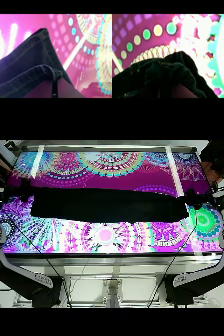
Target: Fold the clothes and pants, and hang the long-sleeved shirts on hangers.
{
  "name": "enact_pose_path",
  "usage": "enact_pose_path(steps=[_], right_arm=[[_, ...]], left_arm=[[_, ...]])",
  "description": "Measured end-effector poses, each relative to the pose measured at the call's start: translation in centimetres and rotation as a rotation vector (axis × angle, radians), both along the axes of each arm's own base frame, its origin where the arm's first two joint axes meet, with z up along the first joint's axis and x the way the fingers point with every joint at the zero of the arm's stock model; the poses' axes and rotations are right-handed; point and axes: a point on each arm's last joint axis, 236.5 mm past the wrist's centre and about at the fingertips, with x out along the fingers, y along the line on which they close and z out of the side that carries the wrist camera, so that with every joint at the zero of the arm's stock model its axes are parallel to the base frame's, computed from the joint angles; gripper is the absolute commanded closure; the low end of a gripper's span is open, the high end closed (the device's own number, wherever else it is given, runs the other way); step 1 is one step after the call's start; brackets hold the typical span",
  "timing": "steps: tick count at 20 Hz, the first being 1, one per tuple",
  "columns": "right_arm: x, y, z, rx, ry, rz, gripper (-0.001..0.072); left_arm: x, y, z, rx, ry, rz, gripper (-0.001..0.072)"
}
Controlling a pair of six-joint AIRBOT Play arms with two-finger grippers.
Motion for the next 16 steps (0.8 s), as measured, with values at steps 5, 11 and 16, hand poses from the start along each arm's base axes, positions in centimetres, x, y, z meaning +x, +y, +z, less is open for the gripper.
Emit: enact_pose_path(steps=[5,11,16], right_arm=[[2.0,0.2,-2.0,-0.020,-0.030,-0.041,0.0689],[2.6,0.0,-3.9,-0.021,-0.028,-0.065,0.0652],[2.7,-0.1,-4.2,-0.024,-0.028,-0.071,0.0474]], left_arm=[[3.2,-0.9,-0.4,0.034,-0.041,-0.018,0.0675],[4.4,-0.6,-1.6,0.048,-0.050,-0.004,0.0651],[4.9,0.1,-1.7,0.066,-0.065,0.017,0.0347]])
